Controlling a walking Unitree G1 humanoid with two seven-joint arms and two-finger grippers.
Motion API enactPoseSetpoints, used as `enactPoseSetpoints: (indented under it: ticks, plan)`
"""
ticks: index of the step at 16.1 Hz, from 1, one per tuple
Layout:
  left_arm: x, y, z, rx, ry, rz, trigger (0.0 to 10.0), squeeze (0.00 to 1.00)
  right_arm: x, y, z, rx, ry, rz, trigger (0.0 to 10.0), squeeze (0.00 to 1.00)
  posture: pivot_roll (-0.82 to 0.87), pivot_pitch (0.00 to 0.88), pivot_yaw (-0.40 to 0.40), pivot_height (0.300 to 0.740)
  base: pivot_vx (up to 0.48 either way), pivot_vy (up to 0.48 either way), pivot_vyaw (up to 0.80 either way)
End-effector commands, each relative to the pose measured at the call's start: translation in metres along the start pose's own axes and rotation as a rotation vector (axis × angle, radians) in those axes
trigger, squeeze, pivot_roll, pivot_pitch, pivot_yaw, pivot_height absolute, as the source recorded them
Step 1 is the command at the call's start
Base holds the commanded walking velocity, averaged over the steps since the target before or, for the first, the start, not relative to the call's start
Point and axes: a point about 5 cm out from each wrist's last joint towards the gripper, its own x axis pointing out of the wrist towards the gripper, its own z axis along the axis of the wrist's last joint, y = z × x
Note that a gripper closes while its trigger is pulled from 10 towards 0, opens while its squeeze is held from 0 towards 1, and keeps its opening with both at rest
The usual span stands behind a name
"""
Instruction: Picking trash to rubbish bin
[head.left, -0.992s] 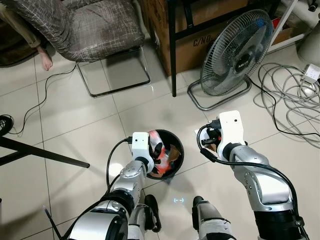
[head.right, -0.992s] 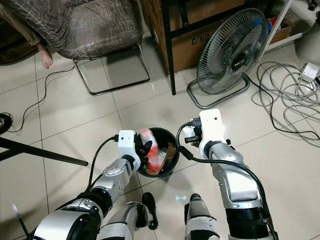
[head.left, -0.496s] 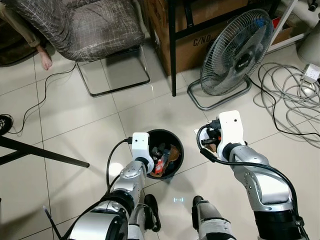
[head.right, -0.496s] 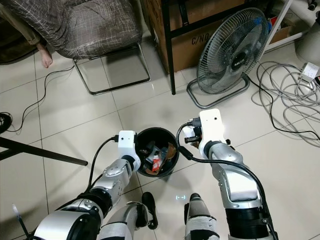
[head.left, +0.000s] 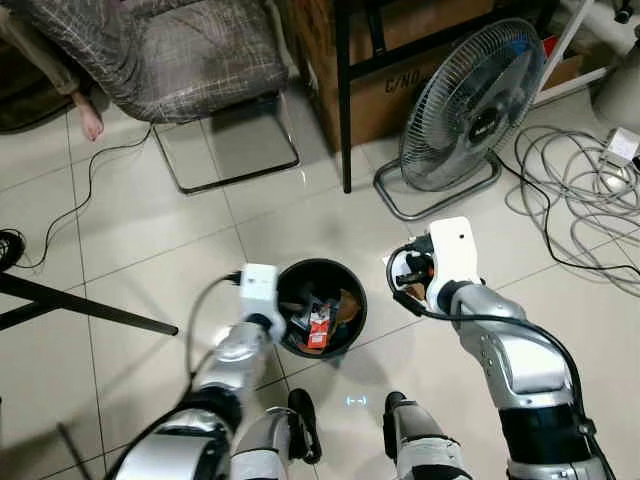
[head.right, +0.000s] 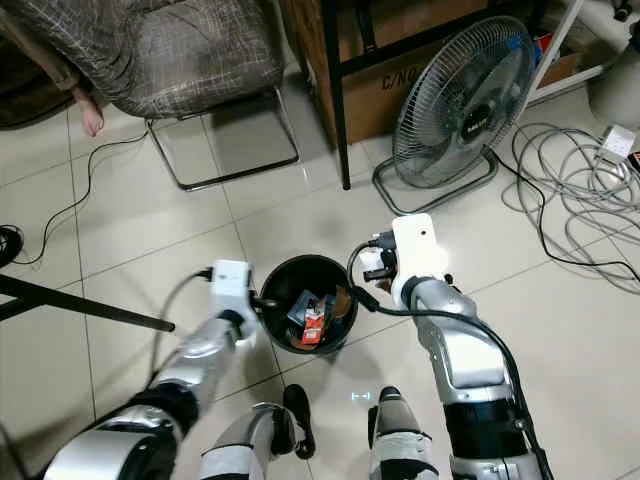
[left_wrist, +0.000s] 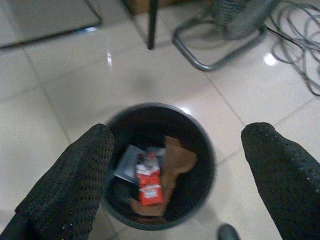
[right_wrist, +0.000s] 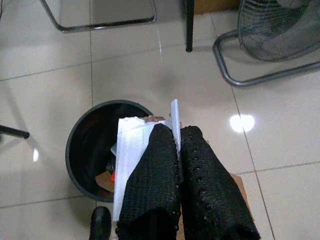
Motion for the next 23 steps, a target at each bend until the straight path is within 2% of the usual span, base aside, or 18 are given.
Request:
enactPoseSetpoints:
  ticks: [1,3,4,8,9,11,12,15,18,23]
  plan:
    - [-0.009,0.011,-0.008,0.028,0.004,-0.003,10.0,1.00,0.004,0.007,-0.003,0.004,0.006,0.034,10.0,0.00,-0.22,0.275,0.137,0.740,0.000,0.000,0.00]
    - [-0.016,0.021,-0.006,0.058,-0.036,-0.032,10.0,1.00,0.011,0.009,-0.006,0.017,0.011,0.049,10.0,0.00,-0.18,0.266,0.137,0.740,0.000,0.000,0.00]
    - [-0.023,0.026,-0.006,0.082,-0.050,-0.056,10.0,0.00,0.017,0.011,-0.007,0.025,0.016,0.059,10.0,0.00,-0.16,0.260,0.137,0.740,0.000,0.000,0.00]
    - [-0.046,0.039,-0.007,0.087,-0.068,-0.094,10.0,0.00,0.030,0.015,-0.012,0.022,0.034,0.085,10.0,0.00,-0.10,0.258,0.138,0.740,0.000,0.000,0.00]
    - [-0.059,0.043,-0.008,0.108,-0.055,-0.132,10.0,0.00,0.035,0.014,-0.014,0.013,0.045,0.092,10.0,0.00,-0.09,0.259,0.136,0.740,0.000,0.000,0.00]
    - [-0.070,0.041,-0.013,0.082,-0.006,-0.198,10.0,0.00,0.039,0.012,-0.016,0.015,0.050,0.095,10.0,0.00,-0.07,0.263,0.135,0.740,0.000,0.000,0.00]
    - [-0.087,0.040,-0.016,0.113,0.041,-0.278,10.0,0.00,0.048,0.010,-0.021,0.014,0.069,0.083,10.0,0.00,-0.06,0.266,0.136,0.740,0.000,0.000,0.00]
    - [-0.105,0.028,-0.010,0.132,0.089,-0.391,10.0,0.00,0.058,0.014,-0.028,0.005,0.086,0.095,10.0,0.00,-0.04,0.268,0.141,0.740,0.000,0.000,0.00]
    - [-0.110,0.017,-0.006,0.140,0.112,-0.448,10.0,0.00,0.066,0.026,-0.034,-0.032,0.109,0.128,10.0,0.00,-0.04,0.278,0.156,0.740,0.000,0.000,0.00]
    - [-0.114,0.008,-0.006,0.117,0.146,-0.466,10.0,0.00,0.069,0.041,-0.050,-0.035,0.161,0.161,10.0,0.00,-0.05,0.293,0.155,0.740,0.000,0.000,0.00]
